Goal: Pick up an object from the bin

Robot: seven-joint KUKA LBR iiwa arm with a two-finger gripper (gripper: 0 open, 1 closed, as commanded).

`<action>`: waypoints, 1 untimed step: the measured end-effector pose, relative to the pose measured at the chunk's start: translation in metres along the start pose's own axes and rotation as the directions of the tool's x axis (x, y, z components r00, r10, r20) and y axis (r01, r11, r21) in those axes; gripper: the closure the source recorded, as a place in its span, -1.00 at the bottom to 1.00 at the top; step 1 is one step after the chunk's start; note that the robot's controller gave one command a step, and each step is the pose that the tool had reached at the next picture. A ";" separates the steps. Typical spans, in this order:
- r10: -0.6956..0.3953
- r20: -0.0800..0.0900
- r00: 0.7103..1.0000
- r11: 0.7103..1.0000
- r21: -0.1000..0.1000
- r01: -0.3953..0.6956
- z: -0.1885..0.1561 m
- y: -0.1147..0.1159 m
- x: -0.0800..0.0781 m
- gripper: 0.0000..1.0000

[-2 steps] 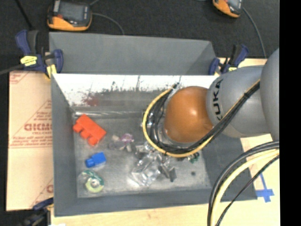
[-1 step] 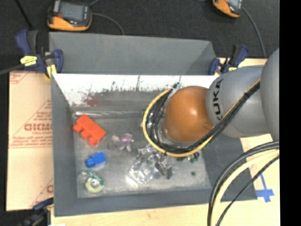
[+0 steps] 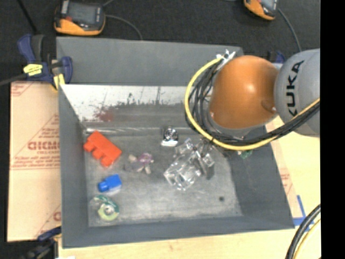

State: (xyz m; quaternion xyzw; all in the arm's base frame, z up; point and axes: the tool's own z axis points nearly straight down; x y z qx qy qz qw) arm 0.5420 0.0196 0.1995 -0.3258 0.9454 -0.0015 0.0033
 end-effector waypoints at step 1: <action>0.082 0.003 0.997 0.997 0.002 -0.082 -0.108 -0.022 -0.003 1.00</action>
Offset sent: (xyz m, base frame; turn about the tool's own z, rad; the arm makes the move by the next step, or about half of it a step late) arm 0.0128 -0.0141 0.1041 0.0797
